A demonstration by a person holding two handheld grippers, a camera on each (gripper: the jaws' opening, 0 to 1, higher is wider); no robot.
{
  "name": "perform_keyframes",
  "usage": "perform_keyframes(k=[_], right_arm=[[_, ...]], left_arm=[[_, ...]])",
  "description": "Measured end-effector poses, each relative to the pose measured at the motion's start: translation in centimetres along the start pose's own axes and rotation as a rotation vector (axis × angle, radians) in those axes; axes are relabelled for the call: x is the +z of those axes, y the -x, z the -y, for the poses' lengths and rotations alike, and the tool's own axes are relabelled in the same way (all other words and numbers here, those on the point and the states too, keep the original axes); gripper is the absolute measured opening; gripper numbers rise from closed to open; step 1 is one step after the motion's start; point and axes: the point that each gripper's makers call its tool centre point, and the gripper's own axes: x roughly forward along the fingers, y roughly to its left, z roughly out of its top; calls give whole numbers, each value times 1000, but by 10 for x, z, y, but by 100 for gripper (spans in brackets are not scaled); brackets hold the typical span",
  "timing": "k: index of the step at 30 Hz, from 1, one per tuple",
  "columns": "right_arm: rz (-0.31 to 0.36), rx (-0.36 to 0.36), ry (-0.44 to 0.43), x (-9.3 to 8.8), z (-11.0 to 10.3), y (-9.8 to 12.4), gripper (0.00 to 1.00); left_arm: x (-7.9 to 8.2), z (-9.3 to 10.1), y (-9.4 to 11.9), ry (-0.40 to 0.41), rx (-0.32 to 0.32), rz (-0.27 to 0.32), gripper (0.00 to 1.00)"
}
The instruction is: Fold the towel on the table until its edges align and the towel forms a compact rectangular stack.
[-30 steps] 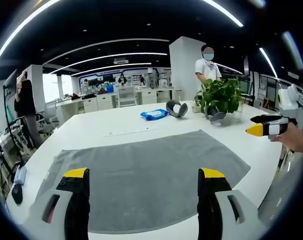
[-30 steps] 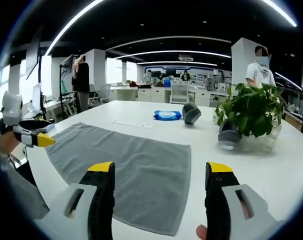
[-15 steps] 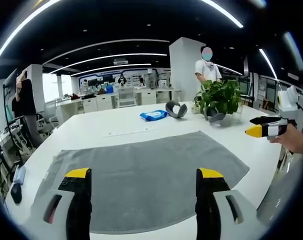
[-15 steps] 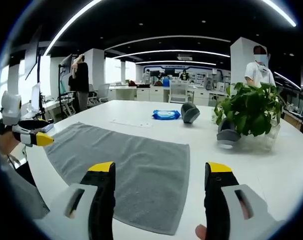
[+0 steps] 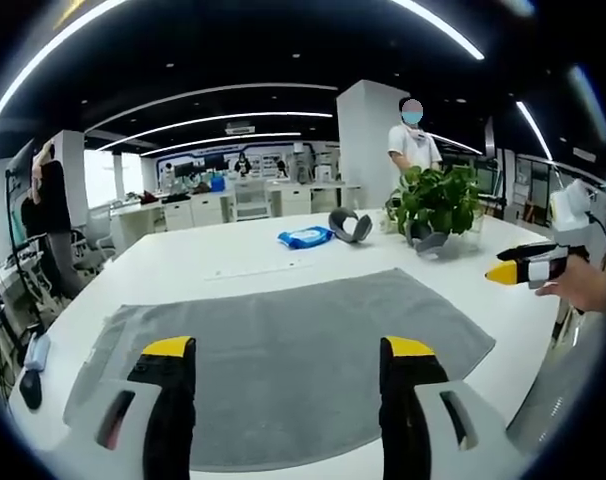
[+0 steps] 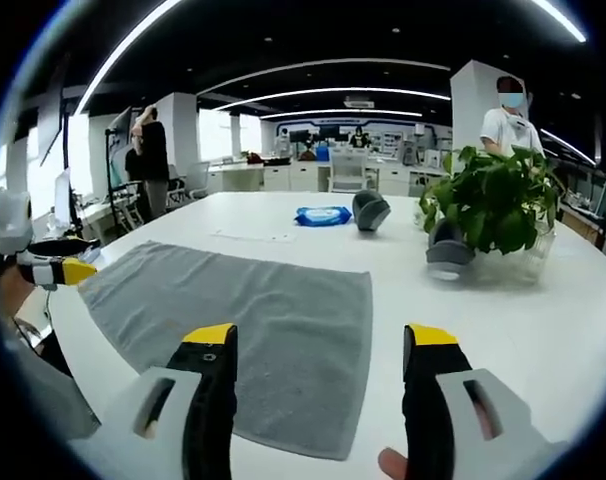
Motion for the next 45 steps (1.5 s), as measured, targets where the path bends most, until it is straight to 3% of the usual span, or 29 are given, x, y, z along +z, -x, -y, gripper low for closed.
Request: perform_keyframes(k=[5, 8, 16, 18, 19, 25, 28, 37, 42, 45], right_arm=[[-69, -25, -33, -16, 8, -2, 61], [-107, -39, -64, -24, 12, -2, 51], [-200, -69, -89, -42, 19, -8, 36], [-219, -86, -89, -47, 23, -14, 35], [-269, -93, -116, -55, 24, -15, 34], [-279, -95, -159, -66, 29, -25, 29], [-334, -83, -180, -83, 27, -24, 26], [-365, -90, -182, -93, 31, -25, 25], [-395, -78, -298, -103, 30, -23, 25], [-421, -78, -322, -109, 30, -21, 24]], left_arm=[[2, 5, 0, 6, -23, 8, 68], [4, 8, 2, -9, -35, 10, 60], [5, 13, 2, -31, -51, 14, 58], [6, 13, 2, -29, -53, 16, 58], [5, 13, 2, -31, -54, 15, 58], [4, 14, 2, -39, -57, 8, 55], [4, 15, 2, -41, -63, 8, 53], [3, 27, 2, -90, -96, 3, 47], [2, 30, 2, -125, -103, -1, 47], [1, 28, 2, -134, -97, -3, 46]])
